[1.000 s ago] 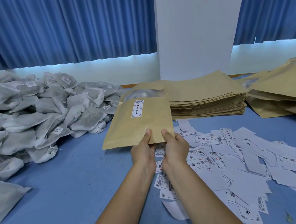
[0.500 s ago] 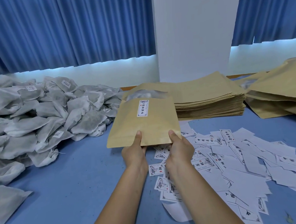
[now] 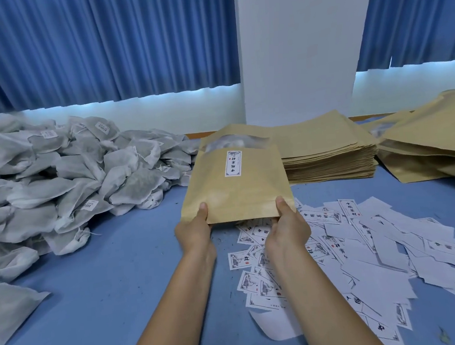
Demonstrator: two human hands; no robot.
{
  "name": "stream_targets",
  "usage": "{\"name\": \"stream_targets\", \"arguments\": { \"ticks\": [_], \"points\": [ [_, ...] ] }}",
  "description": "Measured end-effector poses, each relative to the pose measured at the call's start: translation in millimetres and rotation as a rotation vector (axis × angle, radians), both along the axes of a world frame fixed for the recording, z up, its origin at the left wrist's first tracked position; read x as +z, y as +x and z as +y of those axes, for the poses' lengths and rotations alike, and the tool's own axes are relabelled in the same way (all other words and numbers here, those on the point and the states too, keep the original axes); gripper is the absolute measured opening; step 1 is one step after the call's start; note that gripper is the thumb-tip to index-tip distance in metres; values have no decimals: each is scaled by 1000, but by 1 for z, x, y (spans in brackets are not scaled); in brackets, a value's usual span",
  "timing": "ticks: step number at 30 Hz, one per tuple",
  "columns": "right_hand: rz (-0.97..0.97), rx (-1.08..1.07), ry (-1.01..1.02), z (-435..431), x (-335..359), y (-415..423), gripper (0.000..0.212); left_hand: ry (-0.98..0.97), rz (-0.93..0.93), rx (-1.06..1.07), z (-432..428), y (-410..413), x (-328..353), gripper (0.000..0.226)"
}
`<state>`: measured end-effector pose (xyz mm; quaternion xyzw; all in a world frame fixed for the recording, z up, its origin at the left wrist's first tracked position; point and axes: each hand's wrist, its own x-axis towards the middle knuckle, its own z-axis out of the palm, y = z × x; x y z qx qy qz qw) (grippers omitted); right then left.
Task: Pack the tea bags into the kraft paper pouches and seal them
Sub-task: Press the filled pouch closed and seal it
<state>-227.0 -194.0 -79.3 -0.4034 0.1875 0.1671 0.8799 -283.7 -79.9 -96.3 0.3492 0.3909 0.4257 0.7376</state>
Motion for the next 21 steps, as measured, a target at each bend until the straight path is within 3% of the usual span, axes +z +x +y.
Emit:
{"name": "stream_targets", "arguments": {
  "ticks": [10,13,16,21],
  "points": [
    [-8,-55,90,-1,0,4,8,10,29,-6,2,0,-2,22],
    [-62,75,104,8,0,-4,16,-31,-81,-57,-2,1,1,14],
    [-87,285,107,19,-4,-16,17,45,-110,-176,-13,4,1,18],
    [-90,258,23,17,-7,-9,16,94,-103,-190,-21,10,2,21]
  ]
}}
